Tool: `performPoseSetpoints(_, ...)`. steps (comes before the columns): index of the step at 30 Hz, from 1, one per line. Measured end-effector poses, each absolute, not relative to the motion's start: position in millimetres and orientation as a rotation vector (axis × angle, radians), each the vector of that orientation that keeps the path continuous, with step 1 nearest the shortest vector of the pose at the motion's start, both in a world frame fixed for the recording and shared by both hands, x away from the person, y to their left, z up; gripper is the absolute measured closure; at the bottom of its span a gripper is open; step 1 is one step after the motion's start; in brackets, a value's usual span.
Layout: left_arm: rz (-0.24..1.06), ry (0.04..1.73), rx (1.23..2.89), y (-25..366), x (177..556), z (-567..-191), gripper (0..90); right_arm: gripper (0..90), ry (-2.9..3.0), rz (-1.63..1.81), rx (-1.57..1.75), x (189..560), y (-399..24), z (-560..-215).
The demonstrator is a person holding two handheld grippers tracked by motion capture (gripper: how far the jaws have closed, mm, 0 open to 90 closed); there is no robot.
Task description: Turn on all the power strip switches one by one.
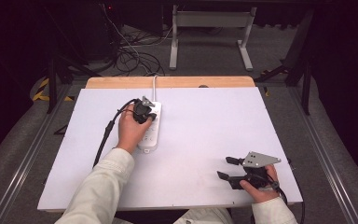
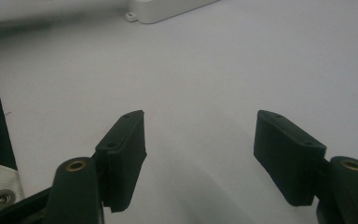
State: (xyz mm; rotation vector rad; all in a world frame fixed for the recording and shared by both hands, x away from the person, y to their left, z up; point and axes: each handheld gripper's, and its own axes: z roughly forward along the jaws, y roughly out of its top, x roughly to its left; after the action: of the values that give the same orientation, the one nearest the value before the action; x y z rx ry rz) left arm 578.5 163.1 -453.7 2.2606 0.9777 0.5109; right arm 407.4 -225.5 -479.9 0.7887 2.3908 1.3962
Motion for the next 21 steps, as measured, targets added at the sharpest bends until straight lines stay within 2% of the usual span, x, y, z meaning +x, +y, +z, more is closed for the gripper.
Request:
performPoseSetpoints(16, 0.468, 0.988, 2.239, 162.6, 579.0, -456.9, 90.0, 35.0, 2.395, 1.394, 0.789, 407.7, -225.8, -480.5)
performPoseSetpoints(21, 0.519, 0.976, 2.252, 160.7, 577.6, -455.5, 90.0, 35.0, 2.398, 1.395, 0.789, 407.6, -225.6, -480.7)
